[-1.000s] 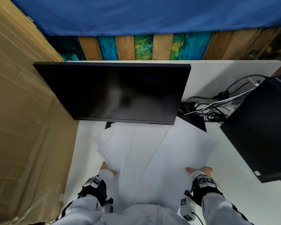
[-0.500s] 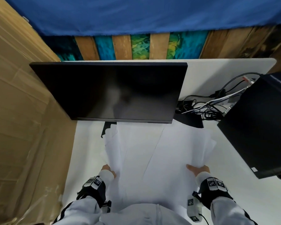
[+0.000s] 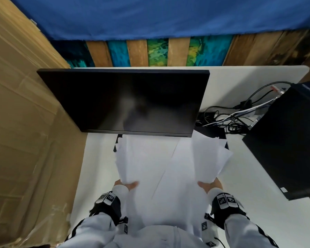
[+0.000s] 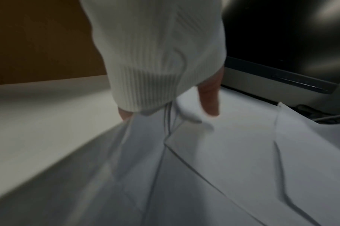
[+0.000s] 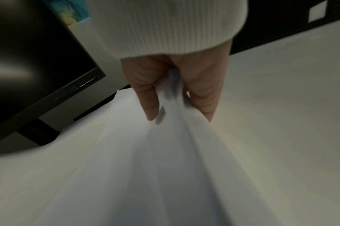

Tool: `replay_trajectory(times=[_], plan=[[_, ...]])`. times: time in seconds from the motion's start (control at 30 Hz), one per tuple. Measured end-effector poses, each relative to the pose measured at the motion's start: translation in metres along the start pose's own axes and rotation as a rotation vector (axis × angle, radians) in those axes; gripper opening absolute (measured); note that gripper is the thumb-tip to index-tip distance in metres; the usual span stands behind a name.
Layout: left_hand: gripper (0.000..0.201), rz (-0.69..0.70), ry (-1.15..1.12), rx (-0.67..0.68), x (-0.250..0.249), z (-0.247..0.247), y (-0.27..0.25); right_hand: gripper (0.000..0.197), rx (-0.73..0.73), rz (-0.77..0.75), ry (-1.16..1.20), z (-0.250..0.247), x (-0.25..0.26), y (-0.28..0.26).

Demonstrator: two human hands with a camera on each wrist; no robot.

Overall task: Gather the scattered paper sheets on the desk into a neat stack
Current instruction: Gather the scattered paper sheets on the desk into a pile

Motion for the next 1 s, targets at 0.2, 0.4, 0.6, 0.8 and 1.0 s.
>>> replay_trajectory(times=[0.2,0.4,0.6,0.8,1.0], plan=[[0.055,0.003,0.072,-0.05,-0.008,-0.005,-0.007,0.06,0.014,0.022,0.02,0.0,0.0,-0.005],[0.055,-0.018,0.041,-0.1,0.001,-0.023,0.008,0.043,-0.138,0.018,0.06,-0.028,-0.015,0.007],[0.047,0.032,0.098,-0.095,0.0,-0.016,0.009,0.044,-0.015,0.071,0.054,-0.018,-0.006,0.0],[0.036,0.111,0.097,-0.086,0.003,-0.013,0.017,0.042,-0.084,-0.001,-0.003,-0.021,0.008,-0.003],[0.024,0.157,0.073,-0.124,0.003,-0.033,0.019,0.042,-0.438,0.071,0.439,-0.072,0.0,-0.002]])
Point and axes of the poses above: each hand's wrist, its own y-axis towards the middle knuckle, its own z-axis out of the palm, x = y × z, the point moved 3 cm from there along y, towards the middle knuckle, and after that the axes turned 6 degrees about -y, right-handed, at the moved point
